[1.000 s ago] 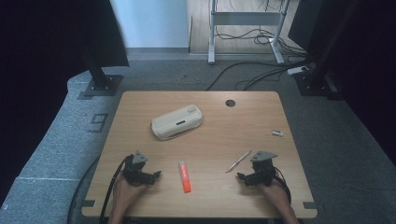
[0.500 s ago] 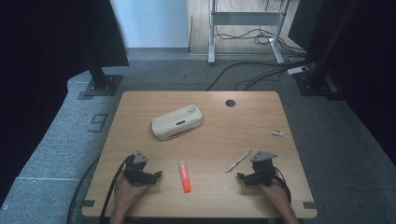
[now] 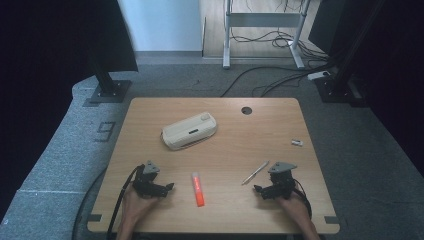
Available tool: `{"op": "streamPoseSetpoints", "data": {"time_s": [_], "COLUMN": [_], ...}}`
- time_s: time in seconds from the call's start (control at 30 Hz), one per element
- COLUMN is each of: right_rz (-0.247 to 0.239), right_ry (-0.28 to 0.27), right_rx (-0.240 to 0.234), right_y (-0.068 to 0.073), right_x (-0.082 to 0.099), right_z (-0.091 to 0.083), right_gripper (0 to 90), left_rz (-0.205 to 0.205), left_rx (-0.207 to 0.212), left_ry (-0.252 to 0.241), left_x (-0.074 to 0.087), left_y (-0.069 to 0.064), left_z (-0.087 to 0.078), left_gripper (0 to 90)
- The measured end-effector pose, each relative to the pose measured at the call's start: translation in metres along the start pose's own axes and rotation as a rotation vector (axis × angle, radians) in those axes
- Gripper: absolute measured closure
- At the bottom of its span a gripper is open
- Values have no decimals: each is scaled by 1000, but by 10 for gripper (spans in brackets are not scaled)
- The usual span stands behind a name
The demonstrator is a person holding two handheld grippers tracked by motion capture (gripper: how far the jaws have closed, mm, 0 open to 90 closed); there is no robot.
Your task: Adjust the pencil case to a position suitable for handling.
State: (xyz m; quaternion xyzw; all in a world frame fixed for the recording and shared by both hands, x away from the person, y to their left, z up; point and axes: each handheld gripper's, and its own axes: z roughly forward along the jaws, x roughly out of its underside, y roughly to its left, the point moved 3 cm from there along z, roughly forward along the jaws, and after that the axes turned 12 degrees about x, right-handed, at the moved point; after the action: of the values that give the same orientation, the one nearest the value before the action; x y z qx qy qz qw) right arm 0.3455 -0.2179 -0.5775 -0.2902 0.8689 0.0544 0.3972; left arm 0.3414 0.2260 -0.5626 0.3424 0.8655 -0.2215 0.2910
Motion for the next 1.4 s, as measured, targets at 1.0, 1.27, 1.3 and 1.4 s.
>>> {"op": "streamPoseSetpoints", "data": {"time_s": [1.0,1.27,1.3,1.4], "right_rz": [0,0,0,0], "right_ry": [0,0,0,0], "right_rx": [0,0,-1,0], "right_y": [0,0,0,0], "right_x": [0,0,0,0], "right_z": [0,0,0,0], "right_gripper": [5,5,4,5], "left_rz": [8,22,31,40], "left_rx": [127,125,114,112], "left_ry": [-16,-26,-20,-25], "left_x": [-53,-69,-73,-76], "left_y": [6,11,11,12], "left_z": [-6,-5,-4,-3], "left_gripper": [113,113,113,115]}}
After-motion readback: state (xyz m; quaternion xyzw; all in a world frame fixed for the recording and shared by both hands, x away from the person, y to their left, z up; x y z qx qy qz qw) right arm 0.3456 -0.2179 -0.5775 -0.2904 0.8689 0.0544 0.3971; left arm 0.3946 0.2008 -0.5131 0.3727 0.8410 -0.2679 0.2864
